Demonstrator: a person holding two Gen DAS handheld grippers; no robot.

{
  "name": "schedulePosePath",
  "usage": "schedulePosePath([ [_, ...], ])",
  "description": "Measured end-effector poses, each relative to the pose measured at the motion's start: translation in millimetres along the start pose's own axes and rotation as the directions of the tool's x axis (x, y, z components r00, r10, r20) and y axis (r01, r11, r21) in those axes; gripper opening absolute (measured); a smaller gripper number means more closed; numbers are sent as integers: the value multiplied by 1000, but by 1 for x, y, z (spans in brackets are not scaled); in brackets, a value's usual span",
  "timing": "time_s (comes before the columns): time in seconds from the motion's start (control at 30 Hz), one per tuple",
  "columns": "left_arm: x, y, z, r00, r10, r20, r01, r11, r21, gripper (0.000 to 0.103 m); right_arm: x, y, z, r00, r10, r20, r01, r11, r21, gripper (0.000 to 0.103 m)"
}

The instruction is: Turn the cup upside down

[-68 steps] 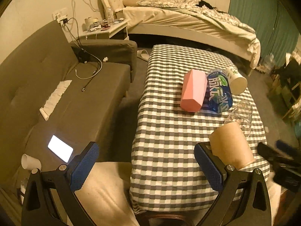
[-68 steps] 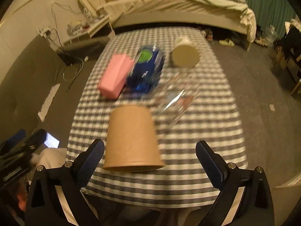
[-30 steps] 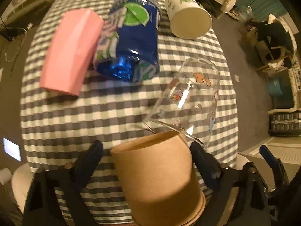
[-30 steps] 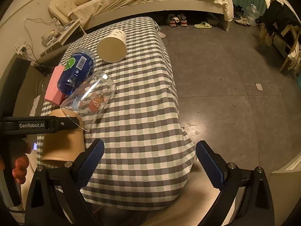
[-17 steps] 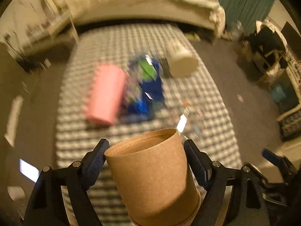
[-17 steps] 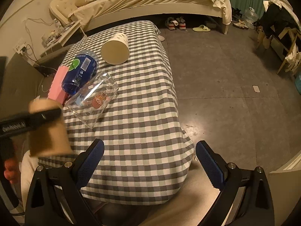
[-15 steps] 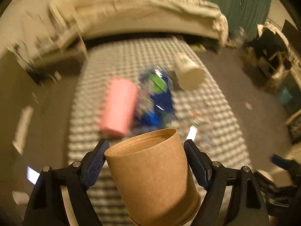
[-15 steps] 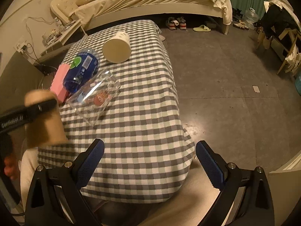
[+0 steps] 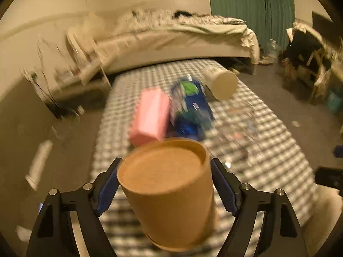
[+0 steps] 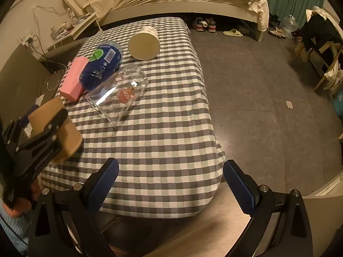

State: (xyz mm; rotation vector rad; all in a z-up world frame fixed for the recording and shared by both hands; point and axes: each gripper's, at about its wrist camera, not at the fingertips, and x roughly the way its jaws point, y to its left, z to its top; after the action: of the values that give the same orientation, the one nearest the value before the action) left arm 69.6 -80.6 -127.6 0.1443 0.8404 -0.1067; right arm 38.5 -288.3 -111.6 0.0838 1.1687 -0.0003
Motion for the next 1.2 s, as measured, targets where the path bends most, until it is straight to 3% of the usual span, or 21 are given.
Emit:
schedulePosePath([
  [0.1, 3, 0, -11, 998, -31, -58, 29, 999, -26, 79, -1, 6, 2, 1000, -2, 2, 2, 1000, -19, 98],
  [0.47, 0, -1, -17, 995, -78, -62, 75, 996, -43, 81, -8, 10, -2, 1000, 0, 3, 0, 1000, -18, 98],
  [0.57, -3, -2, -12, 996, -70, -63, 68, 997, -47, 90, -14, 9, -2, 1000, -9, 13, 10, 1000, -20, 98],
  [0.9, -41, 14, 21, 993, -110, 40, 114, 987, -112, 90, -42, 16, -5, 997, -4, 77, 7, 999, -34, 98],
  [1.2, -96, 47, 37, 987, -99, 123, 118, 980, -158, 90, -83, 40, 0, 978, 22, 206, -2, 995, -97, 98],
])
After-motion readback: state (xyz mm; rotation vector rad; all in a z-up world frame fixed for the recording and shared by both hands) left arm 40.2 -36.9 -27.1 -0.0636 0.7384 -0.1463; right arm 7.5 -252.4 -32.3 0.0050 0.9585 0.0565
